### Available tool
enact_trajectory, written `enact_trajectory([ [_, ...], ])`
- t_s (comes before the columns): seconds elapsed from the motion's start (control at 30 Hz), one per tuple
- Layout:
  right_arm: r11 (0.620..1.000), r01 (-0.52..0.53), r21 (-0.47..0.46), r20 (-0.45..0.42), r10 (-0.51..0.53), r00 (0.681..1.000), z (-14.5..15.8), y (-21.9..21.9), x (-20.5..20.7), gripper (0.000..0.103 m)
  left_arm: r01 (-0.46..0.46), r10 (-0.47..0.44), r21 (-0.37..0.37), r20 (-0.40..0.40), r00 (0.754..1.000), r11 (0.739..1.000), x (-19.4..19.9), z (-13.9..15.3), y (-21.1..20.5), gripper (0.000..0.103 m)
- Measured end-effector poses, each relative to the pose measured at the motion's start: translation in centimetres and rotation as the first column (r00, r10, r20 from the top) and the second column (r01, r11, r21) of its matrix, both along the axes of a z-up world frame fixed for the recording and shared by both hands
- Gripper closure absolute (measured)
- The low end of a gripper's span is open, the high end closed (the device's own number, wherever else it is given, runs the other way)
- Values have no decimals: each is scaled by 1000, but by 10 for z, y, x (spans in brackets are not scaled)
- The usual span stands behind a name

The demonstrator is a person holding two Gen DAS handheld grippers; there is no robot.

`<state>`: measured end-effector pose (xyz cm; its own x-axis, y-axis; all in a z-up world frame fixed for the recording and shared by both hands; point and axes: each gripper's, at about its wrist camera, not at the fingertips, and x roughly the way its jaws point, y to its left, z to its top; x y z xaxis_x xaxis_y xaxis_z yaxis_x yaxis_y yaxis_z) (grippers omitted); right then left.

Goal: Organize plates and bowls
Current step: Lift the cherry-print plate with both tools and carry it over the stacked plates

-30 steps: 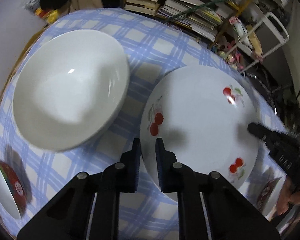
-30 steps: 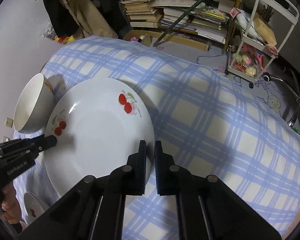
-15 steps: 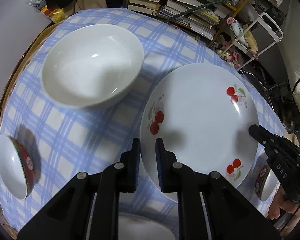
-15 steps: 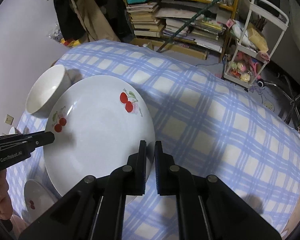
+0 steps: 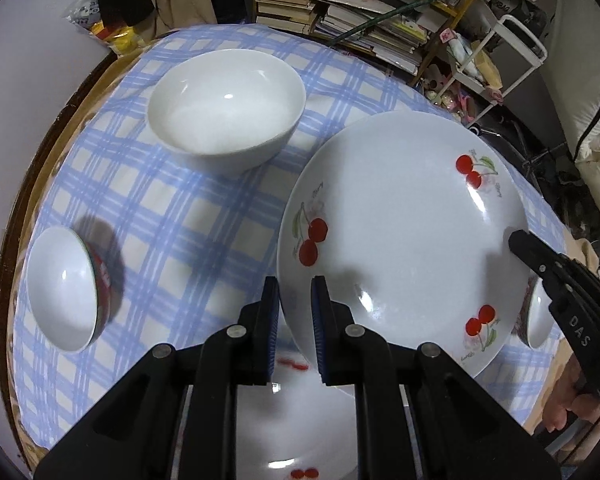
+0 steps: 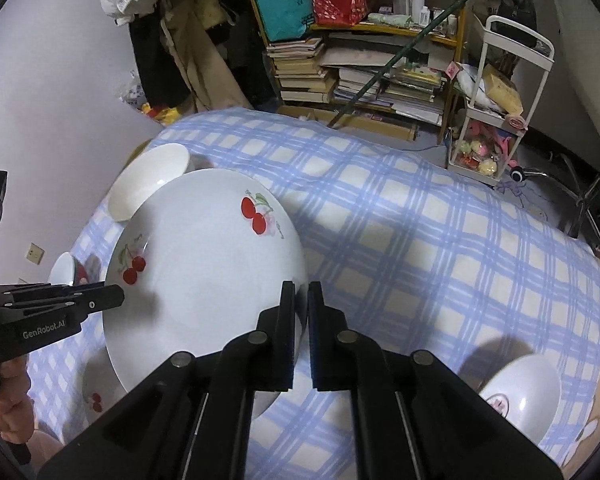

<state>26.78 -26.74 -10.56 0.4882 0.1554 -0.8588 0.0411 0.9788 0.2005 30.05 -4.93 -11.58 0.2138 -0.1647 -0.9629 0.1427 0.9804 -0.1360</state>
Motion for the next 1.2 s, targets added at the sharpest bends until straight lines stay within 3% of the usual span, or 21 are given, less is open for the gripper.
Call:
enact_trajectory([
  [0.33,1000,-18,17,24,18,1000,17,26,-42,96,-31,31,1,18,999,1000,-44,19,31,88],
  [0.5,1000,-26,14,33,26,999,18,45,-62,96,-11,10,44,18,1000,999,-68,19,44,88],
  [0.67,999,-30,18,49,29,998,18,63,-81,96,-10,9,75,15,1000,997,-93,13,58,88],
  [1.2,998,-51,44,60,48,997,-2,98,-124,96,-110,111,34,-27,993,993,-143,-9,99,88],
])
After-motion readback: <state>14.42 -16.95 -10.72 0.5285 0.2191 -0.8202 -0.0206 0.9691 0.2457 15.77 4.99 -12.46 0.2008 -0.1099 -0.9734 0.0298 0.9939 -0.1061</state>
